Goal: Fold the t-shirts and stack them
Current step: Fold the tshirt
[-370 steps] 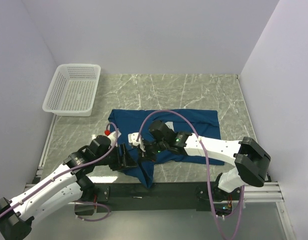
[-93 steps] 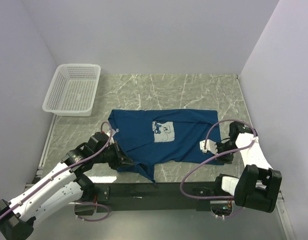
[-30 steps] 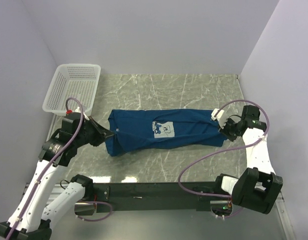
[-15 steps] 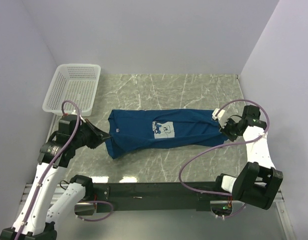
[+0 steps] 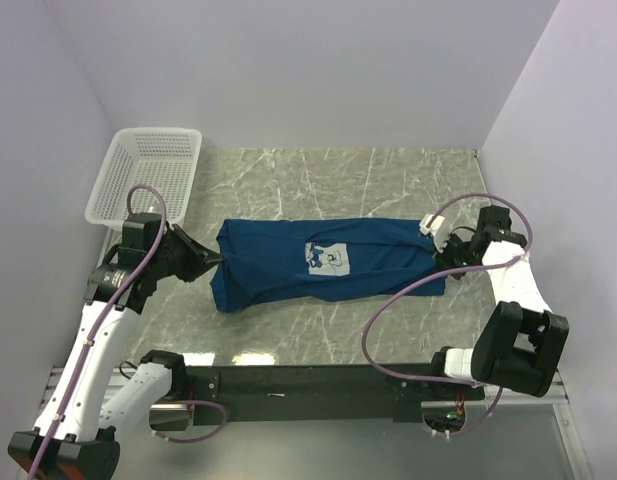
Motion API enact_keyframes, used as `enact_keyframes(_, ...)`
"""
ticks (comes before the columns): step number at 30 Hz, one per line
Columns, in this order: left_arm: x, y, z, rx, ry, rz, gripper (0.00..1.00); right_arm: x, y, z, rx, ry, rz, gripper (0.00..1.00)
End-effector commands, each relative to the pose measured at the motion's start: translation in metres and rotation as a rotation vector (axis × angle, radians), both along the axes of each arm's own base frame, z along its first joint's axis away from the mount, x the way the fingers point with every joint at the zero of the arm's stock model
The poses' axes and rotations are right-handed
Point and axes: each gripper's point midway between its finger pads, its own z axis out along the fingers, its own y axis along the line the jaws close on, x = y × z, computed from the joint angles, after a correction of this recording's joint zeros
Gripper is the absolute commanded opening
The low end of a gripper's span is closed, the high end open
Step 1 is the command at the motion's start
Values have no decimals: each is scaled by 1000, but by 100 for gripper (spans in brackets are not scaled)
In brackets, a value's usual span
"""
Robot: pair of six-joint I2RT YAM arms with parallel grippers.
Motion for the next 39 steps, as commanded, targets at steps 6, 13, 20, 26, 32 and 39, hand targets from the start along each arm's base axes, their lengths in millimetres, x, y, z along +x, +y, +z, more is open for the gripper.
enact_keyframes(6,22,7,22,-4,-111,8,0,43,21,13,4,-63,27,0)
enact_keyframes(13,36,9,6,-5,-85,0,0,65,14,13,-17,-61,-41,0)
enact_keyframes(20,55,11,-4,0,-70,-10,0,76,4,10,-44,-53,-82,0)
enact_keyframes(26,78,13,-15,9,-56,-14,0,86,3,6,-35,-29,-96,0)
enact_keyframes(32,94,10,-19,4,-45,-34,0,91,4,-1,-28,-6,-94,0)
enact_keyframes(39,95,6,-16,-5,-49,-72,0,62,19,-2,-4,48,31,0)
